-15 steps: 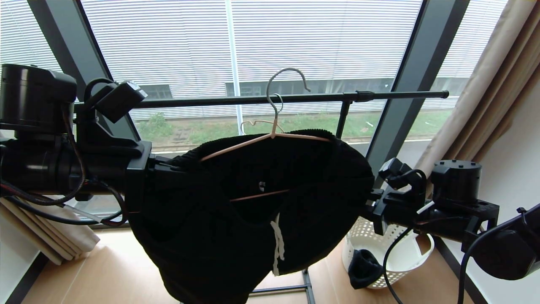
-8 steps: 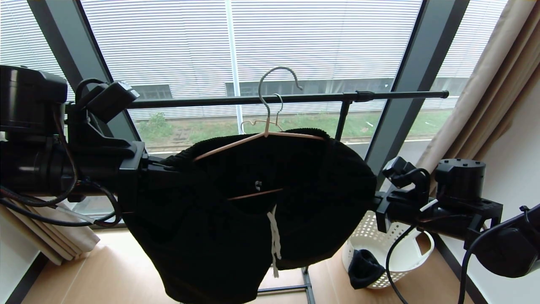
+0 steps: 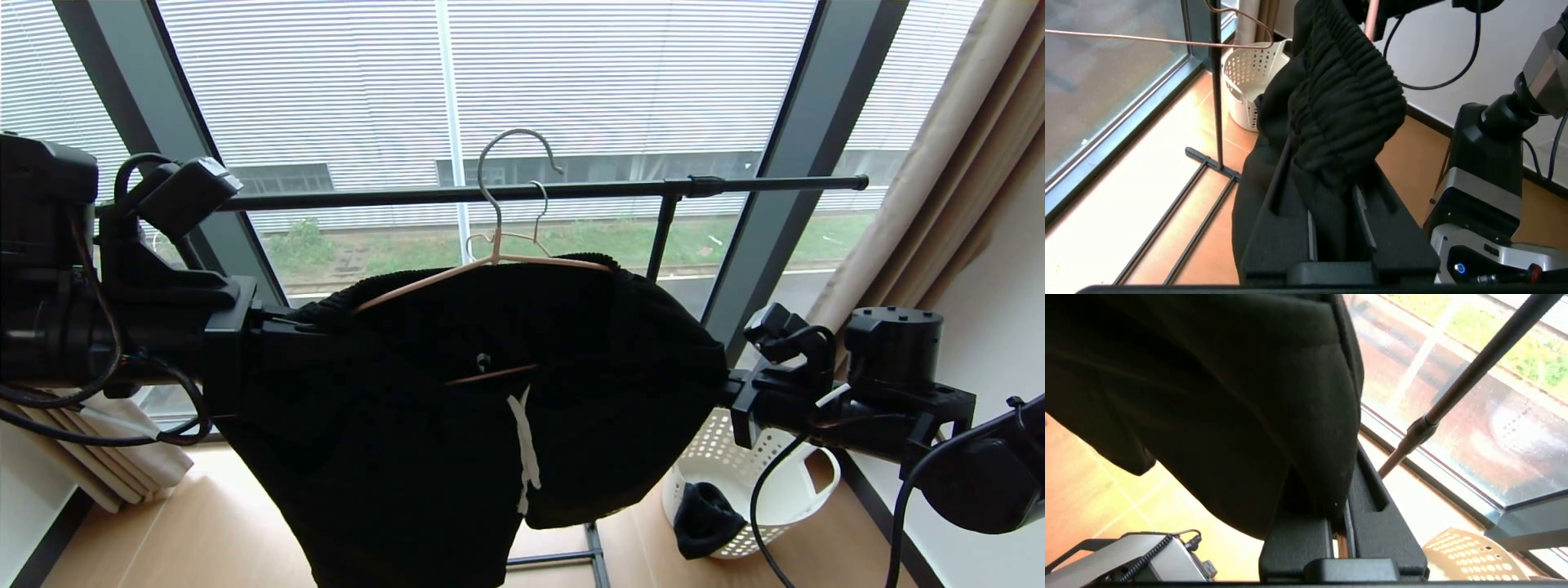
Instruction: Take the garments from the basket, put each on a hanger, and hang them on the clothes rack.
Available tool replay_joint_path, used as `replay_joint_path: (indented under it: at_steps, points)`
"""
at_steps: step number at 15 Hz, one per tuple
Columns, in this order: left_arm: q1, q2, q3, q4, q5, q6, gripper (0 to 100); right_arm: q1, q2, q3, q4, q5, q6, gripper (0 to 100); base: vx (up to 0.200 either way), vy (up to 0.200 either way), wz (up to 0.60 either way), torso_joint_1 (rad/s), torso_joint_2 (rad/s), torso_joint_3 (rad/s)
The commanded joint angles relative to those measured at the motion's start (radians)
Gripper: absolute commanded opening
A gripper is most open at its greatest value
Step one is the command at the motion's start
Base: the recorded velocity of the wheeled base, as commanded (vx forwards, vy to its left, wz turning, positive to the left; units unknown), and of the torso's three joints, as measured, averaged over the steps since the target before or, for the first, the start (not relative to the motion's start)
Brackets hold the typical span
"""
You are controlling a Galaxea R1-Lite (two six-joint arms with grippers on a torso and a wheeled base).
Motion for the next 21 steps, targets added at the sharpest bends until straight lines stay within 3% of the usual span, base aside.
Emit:
replay_joint_path:
  at_steps: [1, 10, 11, 14, 16, 20, 21]
  points:
    - [0.003, -0.006, 0.004, 0.000, -0.002, 0.000, 0, 0.000, 0.005, 0.000, 0.000, 0.000, 0.000, 0, 0.000, 0.000, 0.00, 0.000, 0.00, 0.000]
    - [0.014, -0.003, 0.013, -0.002, 0.000, 0.002, 0, 0.009, -0.005, 0.023, 0.001, 0.000, -0.013, 0, 0.000, 0.000, 0.00, 0.000, 0.00, 0.000]
    - [0.018, -0.005, 0.013, -0.002, -0.002, 0.000, 0, 0.009, -0.005, 0.026, 0.001, 0.001, -0.042, 100, 0.000, 0.000, 0.00, 0.000, 0.00, 0.000]
    - [0.021, -0.008, 0.013, -0.002, -0.002, 0.002, 0, 0.004, -0.008, 0.049, -0.002, 0.012, -0.120, 100, 0.000, 0.000, 0.00, 0.000, 0.00, 0.000]
    - [0.037, -0.008, 0.013, -0.002, 0.000, 0.002, 0, -0.002, -0.022, 0.063, -0.002, 0.076, -0.161, 100, 0.000, 0.000, 0.00, 0.000, 0.00, 0.000]
    - [0.095, -0.029, 0.048, 0.000, 0.000, 0.000, 0, -0.006, -0.066, 0.063, 0.000, 0.129, -0.155, 100, 0.000, 0.000, 0.00, 0.000, 0.00, 0.000]
    - [0.106, -0.049, 0.076, 0.000, 0.003, 0.003, 0, 0.000, -0.094, 0.055, 0.000, 0.119, -0.111, 100, 0.000, 0.000, 0.00, 0.000, 0.00, 0.000]
